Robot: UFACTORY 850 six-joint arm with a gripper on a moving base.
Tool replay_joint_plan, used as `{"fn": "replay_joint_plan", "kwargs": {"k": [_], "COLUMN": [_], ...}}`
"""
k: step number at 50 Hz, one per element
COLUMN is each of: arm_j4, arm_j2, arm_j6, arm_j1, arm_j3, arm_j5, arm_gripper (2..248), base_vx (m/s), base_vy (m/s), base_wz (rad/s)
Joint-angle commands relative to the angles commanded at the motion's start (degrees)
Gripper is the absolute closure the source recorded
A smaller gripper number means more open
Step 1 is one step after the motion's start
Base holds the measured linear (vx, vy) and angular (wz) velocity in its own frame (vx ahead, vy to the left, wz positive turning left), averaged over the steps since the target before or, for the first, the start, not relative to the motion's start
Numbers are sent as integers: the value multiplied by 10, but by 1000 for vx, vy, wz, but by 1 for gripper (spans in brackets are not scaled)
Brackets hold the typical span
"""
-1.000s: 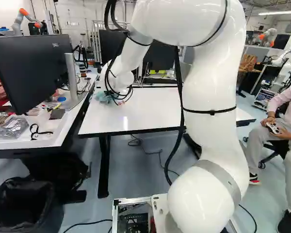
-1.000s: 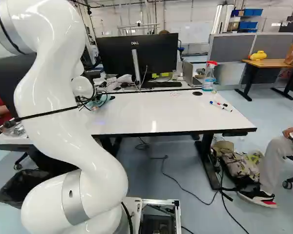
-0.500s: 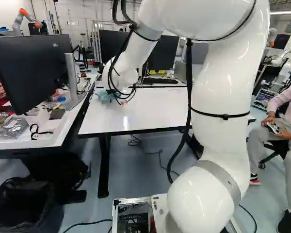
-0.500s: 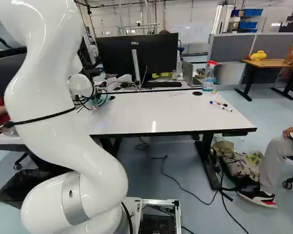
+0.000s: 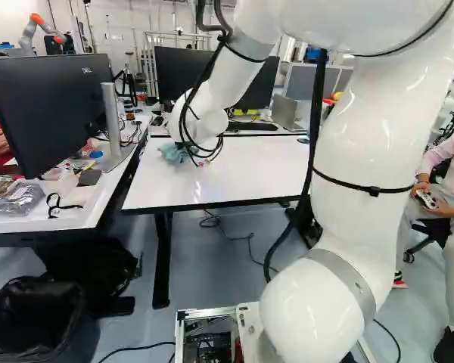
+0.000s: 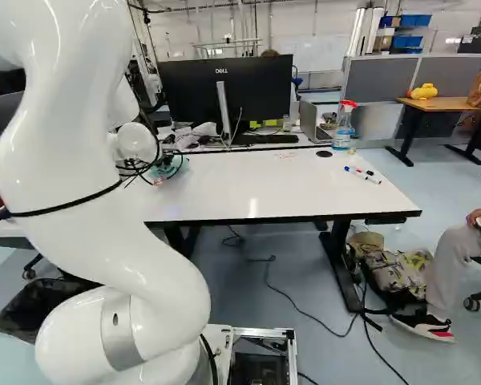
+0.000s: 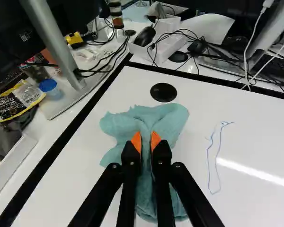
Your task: Clean the table with the green towel
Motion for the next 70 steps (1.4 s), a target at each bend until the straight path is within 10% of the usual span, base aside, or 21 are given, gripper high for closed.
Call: {"fn": "replay_joint_plan", "kwargs": {"k": [70], "arm_j4": [0], "arm_j2": [61], "arm_j6": [0], "arm_j1": [-109], "arm_j3": [76], "arm_j5": [0], "arm_gripper": [208], "base_vx": [0], "base_vy": [0], "base_wz": [0]}}
